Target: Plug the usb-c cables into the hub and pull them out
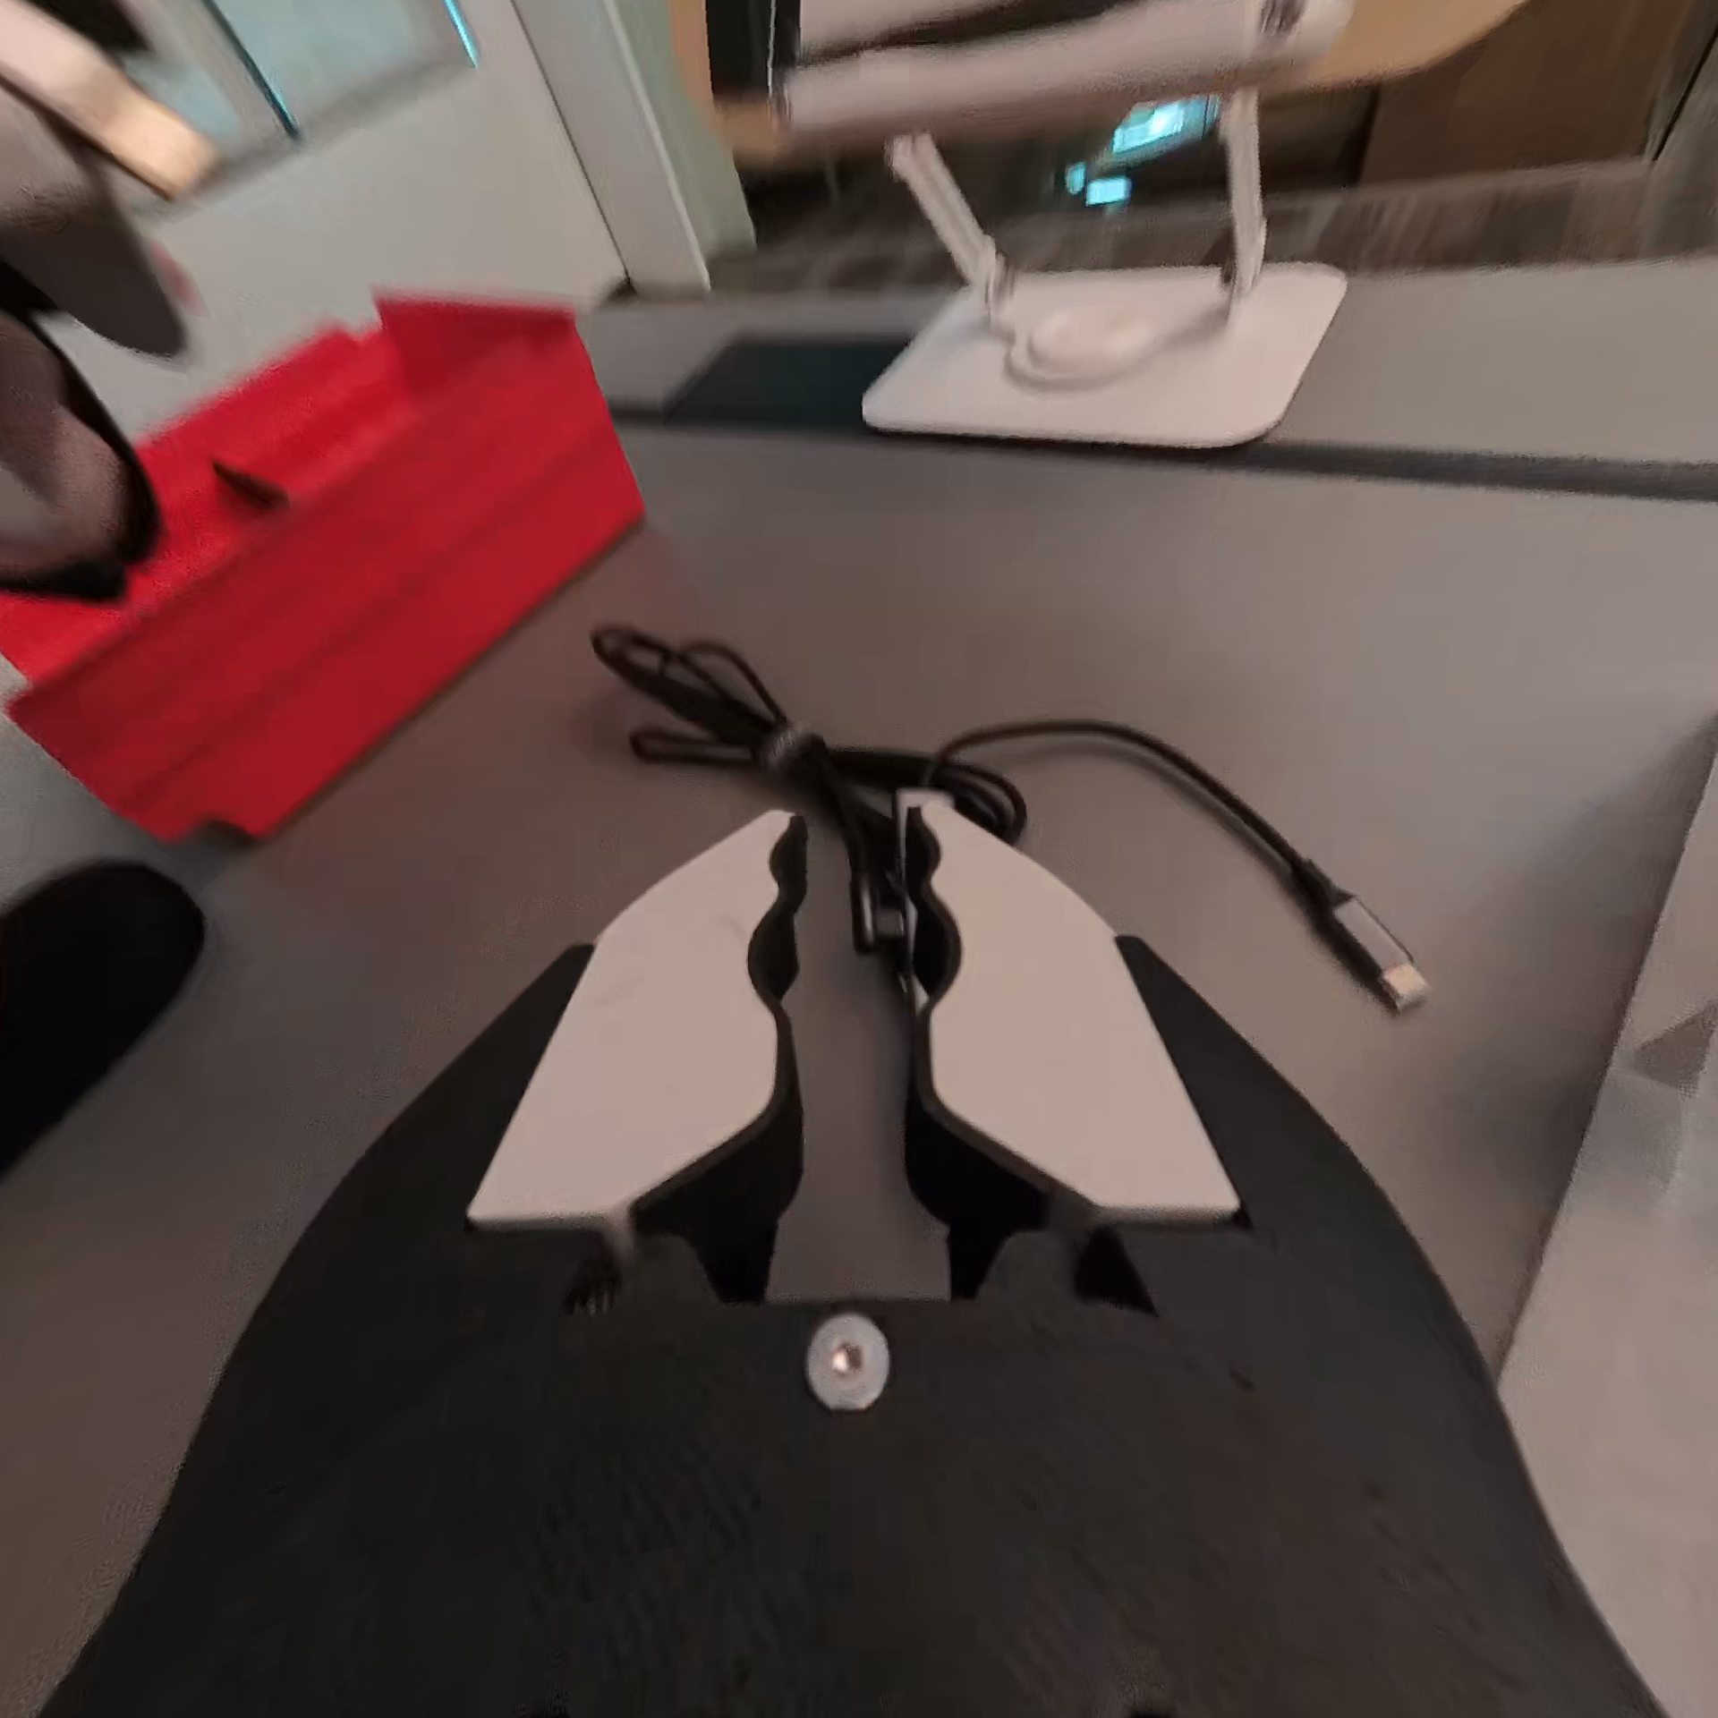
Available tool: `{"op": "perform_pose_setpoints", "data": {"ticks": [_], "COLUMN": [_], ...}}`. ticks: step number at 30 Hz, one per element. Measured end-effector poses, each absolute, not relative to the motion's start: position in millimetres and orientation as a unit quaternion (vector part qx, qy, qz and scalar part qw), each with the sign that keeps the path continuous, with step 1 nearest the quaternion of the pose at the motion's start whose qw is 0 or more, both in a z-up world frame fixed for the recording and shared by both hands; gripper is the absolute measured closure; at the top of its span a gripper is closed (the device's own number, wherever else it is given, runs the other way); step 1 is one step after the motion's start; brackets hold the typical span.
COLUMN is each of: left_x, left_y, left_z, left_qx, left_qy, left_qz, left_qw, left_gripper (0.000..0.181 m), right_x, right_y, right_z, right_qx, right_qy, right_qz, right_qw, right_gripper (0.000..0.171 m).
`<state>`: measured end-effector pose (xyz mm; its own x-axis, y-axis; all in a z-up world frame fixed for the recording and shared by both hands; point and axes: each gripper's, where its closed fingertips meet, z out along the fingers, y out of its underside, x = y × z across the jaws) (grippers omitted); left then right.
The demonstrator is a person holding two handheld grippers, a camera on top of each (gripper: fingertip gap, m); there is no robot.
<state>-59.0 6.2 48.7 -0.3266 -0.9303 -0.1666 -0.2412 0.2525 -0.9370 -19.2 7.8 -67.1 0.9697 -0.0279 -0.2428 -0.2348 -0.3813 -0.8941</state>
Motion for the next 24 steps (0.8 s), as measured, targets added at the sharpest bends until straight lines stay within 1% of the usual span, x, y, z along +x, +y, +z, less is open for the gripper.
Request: {"op": "perform_pose_setpoints", "data": {"ticks": [1,3,4,8,10,11,12,15,17,20,22,24], "left_x": [-61.1,-64.7,-67.1,-72.6,-74.4,-75.3,-76.3,-78.0,-79.0,-80.8,-82.5,-84.7], "left_y": [4.9,7.4,7.2,7.0,5.7,5.2,4.6,4.5,5.6,8.4,10.4,11.5], "left_z": [49.5,49.8,50.2,50.5,51.0,51.5,52.2,54.7,56.1,58.3,60.4,63.4], "left_qx": [-0.418,-0.414,-0.411,-0.409,-0.407,-0.406,-0.404,-0.403,-0.404,-0.407,-0.409,-0.408], "left_qy": [0.694,0.704,0.709,0.719,0.723,0.725,0.727,0.727,0.726,0.722,0.720,0.718], "left_qz": [-0.435,-0.422,-0.421,-0.414,-0.408,-0.405,-0.403,-0.403,-0.403,-0.405,-0.407,-0.408], "left_qw": [0.393,0.393,0.389,0.380,0.381,0.381,0.382,0.383,0.384,0.385,0.386,0.389], "left_gripper": [0.171,0.171,0.171,0.171,0.171,0.171,0.171,0.171,0.171,0.171,0.171,0.171], "right_x": [-19.1,-17.6,-17.2,-10.8,-17.3,-20.7,-29.5,-81.4,-116.4,-164.3,-177.7,-171.5], "right_y": [6.4,4.4,3.9,0.2,-4.9,-2.5,-4.3,-6.3,-6.7,-4.2,-0.8,6.4], "right_z": [-75.7,-97.0,-108.7,-145.6,-160.0,-156.7,-156.7,-150.0,-150.0,-146.6,-144.5,-140.3], "right_qx": [-0.841,-0.871,-0.885,-0.923,-0.939,-0.934,-0.935,-0.918,-0.909,-0.885,-0.877,-0.872], "right_qy": [0.073,0.072,0.077,0.099,0.096,0.097,0.095,0.060,0.012,-0.086,-0.144,-0.211], "right_qz": [0.086,0.075,0.074,0.048,0.063,0.075,0.101,0.241,0.291,0.338,0.332,0.269], "right_qw": [0.529,0.480,0.453,0.369,0.324,0.335,0.327,0.308,0.299,0.307,0.317,0.349], "right_gripper": [0.149,0.140,0.139,0.137,0.141,0.143,0.145,0.145,0.142,0.143,0.142,0.139]}}
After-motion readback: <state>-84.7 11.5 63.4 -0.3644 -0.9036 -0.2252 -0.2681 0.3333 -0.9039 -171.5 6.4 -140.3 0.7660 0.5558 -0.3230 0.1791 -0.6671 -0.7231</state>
